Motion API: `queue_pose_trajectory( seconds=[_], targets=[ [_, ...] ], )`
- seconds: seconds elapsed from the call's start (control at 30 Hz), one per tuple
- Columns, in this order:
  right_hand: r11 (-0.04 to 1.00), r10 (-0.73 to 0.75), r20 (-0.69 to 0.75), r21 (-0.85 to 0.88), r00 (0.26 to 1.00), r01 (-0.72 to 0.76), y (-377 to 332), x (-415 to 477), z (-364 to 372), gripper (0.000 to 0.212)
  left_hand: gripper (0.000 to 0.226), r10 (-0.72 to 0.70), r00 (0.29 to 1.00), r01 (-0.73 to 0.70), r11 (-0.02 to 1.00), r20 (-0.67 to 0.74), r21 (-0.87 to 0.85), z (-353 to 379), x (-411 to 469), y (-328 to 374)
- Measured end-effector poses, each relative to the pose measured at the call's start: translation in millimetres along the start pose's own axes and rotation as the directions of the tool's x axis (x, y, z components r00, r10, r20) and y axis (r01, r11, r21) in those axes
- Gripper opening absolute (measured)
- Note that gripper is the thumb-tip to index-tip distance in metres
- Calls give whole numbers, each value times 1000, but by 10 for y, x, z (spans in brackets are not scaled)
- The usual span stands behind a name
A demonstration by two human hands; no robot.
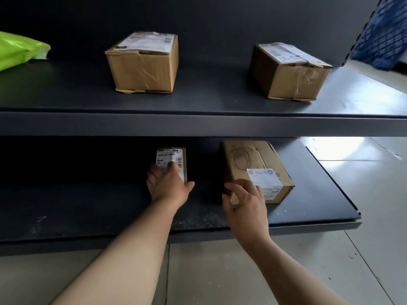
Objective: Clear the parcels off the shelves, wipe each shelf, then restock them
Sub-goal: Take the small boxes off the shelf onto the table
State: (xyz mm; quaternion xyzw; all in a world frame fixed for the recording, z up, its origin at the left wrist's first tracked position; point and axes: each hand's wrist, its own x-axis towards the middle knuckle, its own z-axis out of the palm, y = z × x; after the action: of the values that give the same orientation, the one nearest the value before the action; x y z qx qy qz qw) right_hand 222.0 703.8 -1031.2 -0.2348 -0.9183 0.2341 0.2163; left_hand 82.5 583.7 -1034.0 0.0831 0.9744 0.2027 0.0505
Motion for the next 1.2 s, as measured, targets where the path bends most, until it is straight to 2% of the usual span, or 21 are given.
queue_pose_trajectory(
  seconds=[0.1,0.33,0.43,0.57,0.8,0.87,1.03,1.2],
  targets=[
    [997,54,0,-48,999,-54,84,83,-42,43,65,-19,999,17,998,31,55,81,15,26],
    [915,345,48,-242,937,-324,258,555,-195,112,61,-36,996,41,998,-85,57,157,-101,13],
    [871,421,108,-325,901,-368,328,727,-239,127,56,-38,993,43,998,-112,38,171,-139,28],
    [830,506,221,-387,834,-401,346,873,-263,131,55,-30,988,35,999,-150,27,169,-152,69],
    [773,600,339,-479,725,-416,318,998,-255,141,52,-19,984,20,1000,-177,1,169,-138,103],
    [773,597,325,-479,733,-416,315,1004,-249,136,53,-13,984,15,1000,-179,8,165,-138,113],
    [809,525,244,-440,816,-389,310,914,-222,117,52,9,980,-10,1000,-199,-4,151,-188,124],
    [834,481,190,-399,856,-381,320,821,-241,115,51,13,971,-24,999,-238,-44,150,-227,104]
  ],
)
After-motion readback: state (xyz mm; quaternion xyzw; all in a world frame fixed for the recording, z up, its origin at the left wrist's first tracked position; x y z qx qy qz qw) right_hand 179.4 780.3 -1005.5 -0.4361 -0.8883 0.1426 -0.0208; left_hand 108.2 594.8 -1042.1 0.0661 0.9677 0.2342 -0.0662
